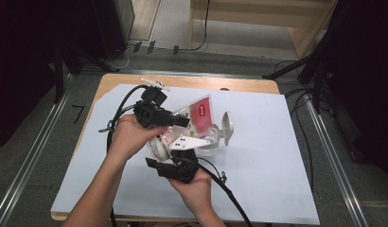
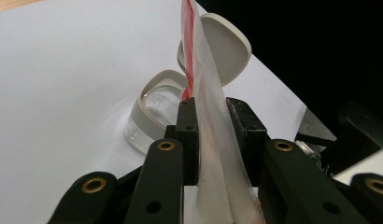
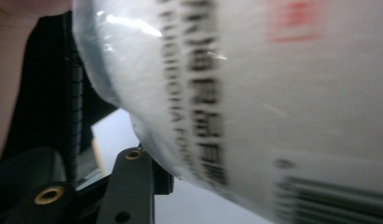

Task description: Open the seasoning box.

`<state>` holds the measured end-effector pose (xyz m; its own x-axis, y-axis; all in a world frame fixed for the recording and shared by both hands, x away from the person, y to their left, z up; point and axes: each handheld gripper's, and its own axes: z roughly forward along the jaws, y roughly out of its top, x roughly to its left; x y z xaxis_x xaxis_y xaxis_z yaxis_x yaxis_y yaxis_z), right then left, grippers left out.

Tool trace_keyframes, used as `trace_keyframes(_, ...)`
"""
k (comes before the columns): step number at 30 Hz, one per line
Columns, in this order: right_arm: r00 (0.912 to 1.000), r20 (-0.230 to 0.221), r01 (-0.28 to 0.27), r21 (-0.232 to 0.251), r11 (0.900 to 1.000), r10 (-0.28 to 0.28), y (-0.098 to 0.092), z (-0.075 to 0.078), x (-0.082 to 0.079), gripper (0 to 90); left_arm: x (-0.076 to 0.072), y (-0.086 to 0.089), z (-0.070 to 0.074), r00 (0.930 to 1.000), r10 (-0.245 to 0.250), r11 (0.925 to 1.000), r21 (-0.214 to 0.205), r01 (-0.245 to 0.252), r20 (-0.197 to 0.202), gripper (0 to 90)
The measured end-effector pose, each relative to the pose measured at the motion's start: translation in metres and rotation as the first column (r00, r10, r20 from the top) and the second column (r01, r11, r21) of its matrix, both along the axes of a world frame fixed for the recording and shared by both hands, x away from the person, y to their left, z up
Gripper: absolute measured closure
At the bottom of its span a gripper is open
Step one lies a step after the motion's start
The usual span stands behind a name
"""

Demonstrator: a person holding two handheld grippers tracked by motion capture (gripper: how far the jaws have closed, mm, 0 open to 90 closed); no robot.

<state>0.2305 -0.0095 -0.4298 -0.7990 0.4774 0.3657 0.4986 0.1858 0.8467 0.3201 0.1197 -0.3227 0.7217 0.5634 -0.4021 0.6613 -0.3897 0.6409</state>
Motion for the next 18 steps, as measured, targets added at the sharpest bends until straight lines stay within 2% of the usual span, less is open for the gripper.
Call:
trace_keyframes(4,0.9999,-0.010,0.000,0.006,1.0000,0.000,0.0019,0.0004,-0.0003,60.9,0.0000,-0.0006,0.0000,0.9999,0.014,0.9998,0.012,-0.014,-0.004,76.6)
trace_keyframes(7,0.9999,-0.016,0.000,0.011,0.9999,0.000,0.0017,0.0004,0.0001,61.1,0.0000,-0.0012,0.0000,0.9997,0.024,0.9997,0.006,-0.024,-0.004,76.6)
trace_keyframes(10,0.9992,-0.039,-0.001,0.033,0.9995,0.002,0.0011,0.0015,0.0020,61.3,0.0005,-0.0014,0.0015,0.9997,0.026,0.9996,0.005,-0.026,-0.001,76.0)
trace_keyframes(18,0.9988,-0.045,-0.015,0.054,0.9984,0.018,0.0051,0.0043,0.0029,61.3,0.0009,0.0014,0.0060,0.9997,0.024,0.9994,0.023,-0.024,-0.004,77.7)
